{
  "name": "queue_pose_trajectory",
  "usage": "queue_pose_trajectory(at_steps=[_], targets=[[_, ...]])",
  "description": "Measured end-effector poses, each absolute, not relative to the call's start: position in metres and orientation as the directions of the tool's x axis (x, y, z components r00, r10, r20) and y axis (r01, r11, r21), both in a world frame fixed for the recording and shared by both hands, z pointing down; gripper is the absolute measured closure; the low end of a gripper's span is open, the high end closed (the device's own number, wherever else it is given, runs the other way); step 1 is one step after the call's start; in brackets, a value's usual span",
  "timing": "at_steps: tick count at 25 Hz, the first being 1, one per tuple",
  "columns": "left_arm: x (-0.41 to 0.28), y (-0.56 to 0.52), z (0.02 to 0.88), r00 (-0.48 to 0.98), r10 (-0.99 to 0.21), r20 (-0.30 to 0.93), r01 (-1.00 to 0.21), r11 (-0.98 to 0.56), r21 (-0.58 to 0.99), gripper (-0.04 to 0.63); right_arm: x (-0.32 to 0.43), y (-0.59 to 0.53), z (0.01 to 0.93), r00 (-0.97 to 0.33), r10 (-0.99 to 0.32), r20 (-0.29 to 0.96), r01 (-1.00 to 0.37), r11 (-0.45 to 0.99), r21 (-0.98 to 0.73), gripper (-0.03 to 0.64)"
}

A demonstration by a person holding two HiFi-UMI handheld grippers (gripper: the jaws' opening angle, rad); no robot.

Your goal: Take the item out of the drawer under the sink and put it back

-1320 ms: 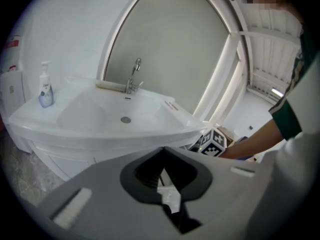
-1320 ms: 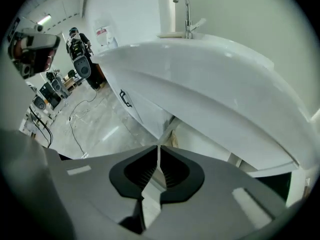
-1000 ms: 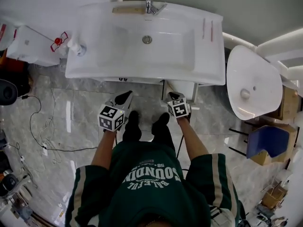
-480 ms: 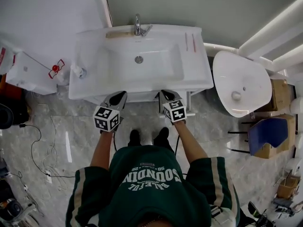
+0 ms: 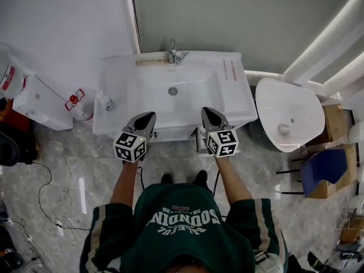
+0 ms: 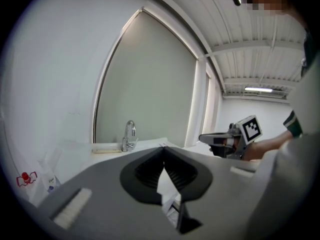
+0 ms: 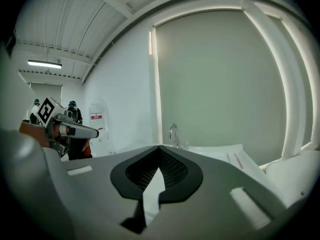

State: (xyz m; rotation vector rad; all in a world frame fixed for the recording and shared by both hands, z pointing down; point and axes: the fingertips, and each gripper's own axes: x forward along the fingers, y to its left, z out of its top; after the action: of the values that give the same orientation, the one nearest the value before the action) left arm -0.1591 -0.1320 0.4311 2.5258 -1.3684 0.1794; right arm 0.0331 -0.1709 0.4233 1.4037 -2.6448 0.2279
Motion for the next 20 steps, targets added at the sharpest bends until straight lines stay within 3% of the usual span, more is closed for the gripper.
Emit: queue_pose_trajectory(at_steps=[6,20], targets=[[-0.167,-0.134,0.422,0.555,-0.804,0.211,-0.831,-0.531,0.163,0.545,0.028,-0.165,0.391,-0.541,-0.834,0.106,-0.841,0.541,-0.034,0.615],[-0.168,-0.135,0.426,0.571,-0.795,0.205,-0.82,-0.545,0.172,0.545,0.025,-0.161,0.391,-0.541,-0.834,0.112,-0.841,0.54,-0.036,0.615]])
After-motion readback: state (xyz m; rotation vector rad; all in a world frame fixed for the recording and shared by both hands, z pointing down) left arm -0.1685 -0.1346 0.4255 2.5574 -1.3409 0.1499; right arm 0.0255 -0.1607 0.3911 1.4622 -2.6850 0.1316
